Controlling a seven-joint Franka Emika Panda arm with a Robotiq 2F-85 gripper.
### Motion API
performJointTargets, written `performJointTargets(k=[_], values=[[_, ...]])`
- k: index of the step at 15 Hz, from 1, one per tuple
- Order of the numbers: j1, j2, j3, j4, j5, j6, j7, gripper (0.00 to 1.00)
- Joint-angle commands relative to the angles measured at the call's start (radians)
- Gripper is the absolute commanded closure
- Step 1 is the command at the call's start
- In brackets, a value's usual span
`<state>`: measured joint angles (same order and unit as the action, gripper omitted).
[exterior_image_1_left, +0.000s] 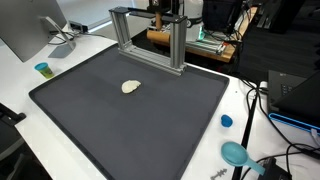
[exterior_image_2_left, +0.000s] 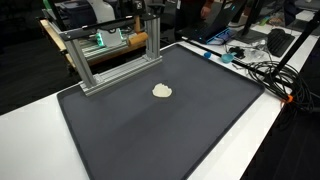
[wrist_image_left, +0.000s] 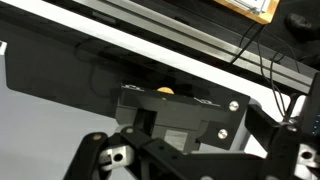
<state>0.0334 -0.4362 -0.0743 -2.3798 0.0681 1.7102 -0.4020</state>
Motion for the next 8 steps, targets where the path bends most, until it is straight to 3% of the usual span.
performJointTargets(k=[1, 3, 6, 8], values=[[-0.01, -0.009, -0.023, 0.016, 0.031, -0.086, 0.032, 0.0], [-0.011, 0.013, -0.024, 0.022, 0.033, -0.121, 0.047, 0.0], [0.006, 0.037, -0.052, 0.02, 0.157, -0.109, -0.002, 0.0], [0.002, 0.051, -0.054, 0.03, 0.172, -0.126, -0.006, 0.0]])
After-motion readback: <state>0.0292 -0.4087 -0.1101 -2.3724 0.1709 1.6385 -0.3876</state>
